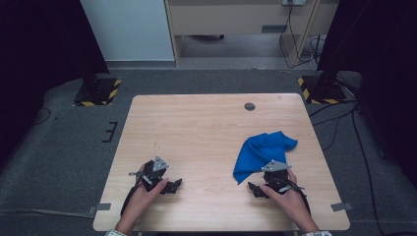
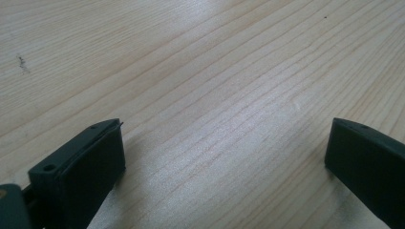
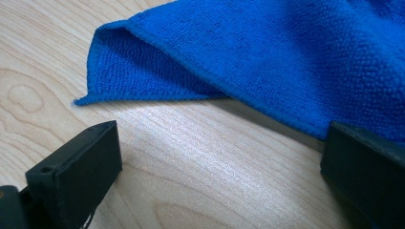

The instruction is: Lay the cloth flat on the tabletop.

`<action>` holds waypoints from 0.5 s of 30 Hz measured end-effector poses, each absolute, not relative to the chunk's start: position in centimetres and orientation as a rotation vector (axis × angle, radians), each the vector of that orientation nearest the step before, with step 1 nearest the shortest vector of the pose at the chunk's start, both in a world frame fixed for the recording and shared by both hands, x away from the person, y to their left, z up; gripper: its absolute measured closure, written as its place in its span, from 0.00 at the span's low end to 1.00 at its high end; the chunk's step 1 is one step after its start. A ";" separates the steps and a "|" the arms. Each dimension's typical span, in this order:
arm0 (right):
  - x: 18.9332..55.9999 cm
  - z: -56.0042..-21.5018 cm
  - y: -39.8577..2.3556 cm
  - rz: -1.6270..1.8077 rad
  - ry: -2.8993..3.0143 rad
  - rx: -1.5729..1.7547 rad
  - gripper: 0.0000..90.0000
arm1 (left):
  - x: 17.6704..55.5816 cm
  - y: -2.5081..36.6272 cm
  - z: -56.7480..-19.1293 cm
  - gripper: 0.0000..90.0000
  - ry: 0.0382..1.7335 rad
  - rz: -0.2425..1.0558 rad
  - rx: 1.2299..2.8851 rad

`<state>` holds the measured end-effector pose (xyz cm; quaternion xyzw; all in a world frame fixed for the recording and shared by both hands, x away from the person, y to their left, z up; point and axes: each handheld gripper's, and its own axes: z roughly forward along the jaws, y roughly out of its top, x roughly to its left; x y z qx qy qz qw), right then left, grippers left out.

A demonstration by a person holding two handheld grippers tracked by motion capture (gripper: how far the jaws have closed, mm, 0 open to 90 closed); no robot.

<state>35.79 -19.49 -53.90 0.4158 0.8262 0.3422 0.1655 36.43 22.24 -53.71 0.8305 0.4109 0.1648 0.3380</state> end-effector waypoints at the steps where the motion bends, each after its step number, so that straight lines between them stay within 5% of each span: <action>1: 35.8 -53.9 -19.5 0.975 2.353 1.185 0.00 | 36.4 22.2 -53.7 0.00 1.070 0.429 2.164; 12: 35.8 -53.9 -19.5 0.976 2.349 1.191 0.01 | 36.4 22.2 -53.7 0.00 1.073 0.432 2.163; 15: 35.8 -53.5 -19.6 0.962 2.360 1.210 0.10 | 36.4 22.2 -53.7 0.00 1.073 0.431 2.162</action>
